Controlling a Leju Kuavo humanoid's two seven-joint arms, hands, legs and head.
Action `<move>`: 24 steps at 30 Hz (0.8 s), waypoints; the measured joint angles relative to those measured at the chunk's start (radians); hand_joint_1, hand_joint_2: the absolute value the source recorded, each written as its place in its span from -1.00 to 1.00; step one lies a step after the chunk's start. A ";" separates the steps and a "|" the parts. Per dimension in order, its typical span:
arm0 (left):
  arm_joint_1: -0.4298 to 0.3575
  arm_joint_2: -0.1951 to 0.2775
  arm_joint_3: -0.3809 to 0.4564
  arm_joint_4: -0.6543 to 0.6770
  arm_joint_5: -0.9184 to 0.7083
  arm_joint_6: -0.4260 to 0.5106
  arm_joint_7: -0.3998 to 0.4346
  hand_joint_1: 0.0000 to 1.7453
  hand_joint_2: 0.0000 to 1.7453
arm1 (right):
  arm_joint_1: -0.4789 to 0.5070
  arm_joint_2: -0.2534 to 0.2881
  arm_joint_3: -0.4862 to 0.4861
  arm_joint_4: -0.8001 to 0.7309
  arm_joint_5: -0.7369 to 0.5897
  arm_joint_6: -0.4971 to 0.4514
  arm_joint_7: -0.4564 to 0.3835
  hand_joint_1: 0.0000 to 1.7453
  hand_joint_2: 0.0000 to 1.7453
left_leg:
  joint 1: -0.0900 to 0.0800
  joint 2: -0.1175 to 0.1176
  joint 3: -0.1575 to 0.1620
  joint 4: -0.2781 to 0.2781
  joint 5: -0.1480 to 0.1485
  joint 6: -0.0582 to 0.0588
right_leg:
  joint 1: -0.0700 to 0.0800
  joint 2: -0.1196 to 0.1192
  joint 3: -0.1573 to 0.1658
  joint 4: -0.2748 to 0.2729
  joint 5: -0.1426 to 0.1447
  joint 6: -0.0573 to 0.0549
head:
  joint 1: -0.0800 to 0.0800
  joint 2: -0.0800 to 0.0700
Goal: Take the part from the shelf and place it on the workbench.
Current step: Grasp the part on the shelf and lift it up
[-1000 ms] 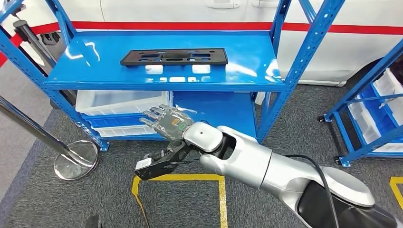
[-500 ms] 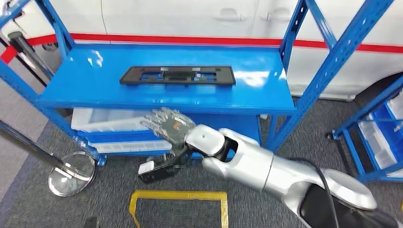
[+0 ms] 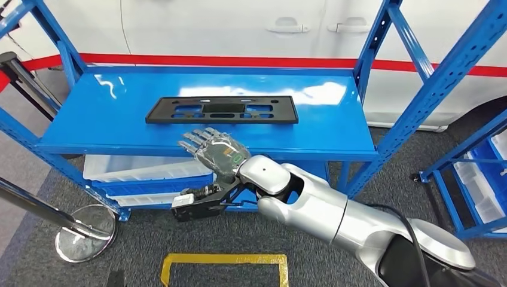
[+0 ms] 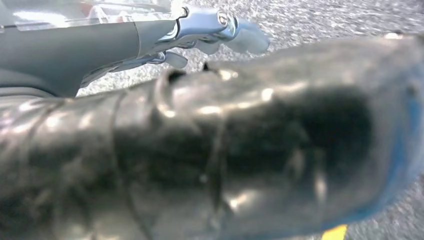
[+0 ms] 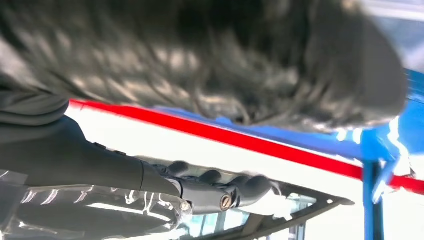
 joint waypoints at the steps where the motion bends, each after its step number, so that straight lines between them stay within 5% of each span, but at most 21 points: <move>1: 0.000 0.000 0.000 0.000 0.000 0.000 -0.004 -1.00 -1.00 | 0.006 -0.001 -0.010 -0.004 -0.010 -0.020 -0.008 -1.00 -1.00 | 0.001 0.000 0.002 0.000 0.006 0.007 | -0.001 -0.001 0.000 0.004 -0.005 0.006 | 0.000 0.000; 3: 0.000 0.000 -0.001 0.000 0.000 0.000 -0.009 -1.00 -1.00 | 0.010 -0.003 -0.029 -0.012 -0.019 -0.045 -0.015 -1.00 -1.00 | 0.003 0.000 0.009 -0.004 0.006 0.018 | -0.002 -0.004 -0.017 0.048 -0.037 0.014 | 0.002 0.000; 6: -0.003 0.000 -0.004 0.000 0.000 0.001 -0.011 -1.00 -1.00 | 0.017 -0.009 -0.042 -0.018 -0.027 -0.055 -0.017 -1.00 -1.00 | -0.002 0.001 0.014 -0.005 0.001 0.031 | -0.003 -0.007 -0.107 0.235 -0.122 0.018 | 0.004 0.000; 8: -0.003 0.000 -0.006 0.000 0.000 0.006 -0.010 -1.00 -1.00 | 0.026 -0.014 -0.044 -0.018 -0.034 -0.057 -0.017 -1.00 -1.00 | -0.006 0.001 0.016 -0.002 -0.003 0.034 | -0.004 -0.008 -0.134 0.278 -0.118 0.015 | 0.004 0.000; 12: -0.004 0.000 -0.010 0.000 0.000 0.012 -0.010 -1.00 -1.00 | 0.028 -0.016 -0.051 -0.023 -0.051 -0.063 -0.018 -1.00 -1.00 | -0.012 -0.001 0.021 0.008 -0.016 0.029 | 0.003 -0.008 -0.033 0.067 -0.013 -0.004 | 0.003 0.000; 17: -0.005 -0.001 -0.023 0.000 0.001 0.020 -0.008 -1.00 -1.00 | 0.033 -0.016 -0.061 -0.029 -0.095 -0.100 -0.051 -1.00 -1.00 | -0.013 0.001 0.018 0.013 -0.026 0.006 | 0.003 -0.007 0.000 0.005 -0.005 -0.015 | 0.002 0.000; 19: -0.006 -0.002 -0.024 0.000 0.001 0.021 -0.008 -1.00 -1.00 | 0.034 -0.016 -0.062 -0.032 -0.098 -0.109 -0.059 -1.00 0.00 | -0.010 0.002 -0.008 0.078 -0.067 -0.004 | -0.003 -0.009 0.009 -0.004 -0.002 -0.022 | -0.002 0.000; 21: -0.007 -0.003 -0.025 0.000 0.001 0.022 -0.008 -1.00 -1.00 | 0.039 -0.016 -0.062 -0.032 -0.099 -0.109 -0.061 -1.00 1.00 | -0.007 0.003 -0.067 0.202 -0.123 -0.012 | -0.002 -0.011 0.009 -0.004 -0.003 -0.024 | -0.004 0.000; 23: -0.004 -0.002 -0.025 0.000 0.002 0.022 -0.008 -1.00 -1.00 | 0.045 -0.016 -0.062 -0.032 -0.103 -0.100 -0.060 -1.00 1.00 | -0.005 0.003 -0.103 0.268 -0.132 -0.018 | -0.002 -0.011 0.007 -0.001 -0.004 -0.025 | -0.004 0.000; 24: -0.004 -0.002 -0.025 0.000 0.002 0.023 -0.008 -1.00 -1.00 | 0.046 -0.016 -0.062 -0.032 -0.106 -0.091 -0.058 -1.00 1.00 | -0.004 0.003 -0.094 0.247 -0.110 -0.019 | -0.002 -0.011 0.006 0.001 -0.005 -0.024 | -0.004 0.000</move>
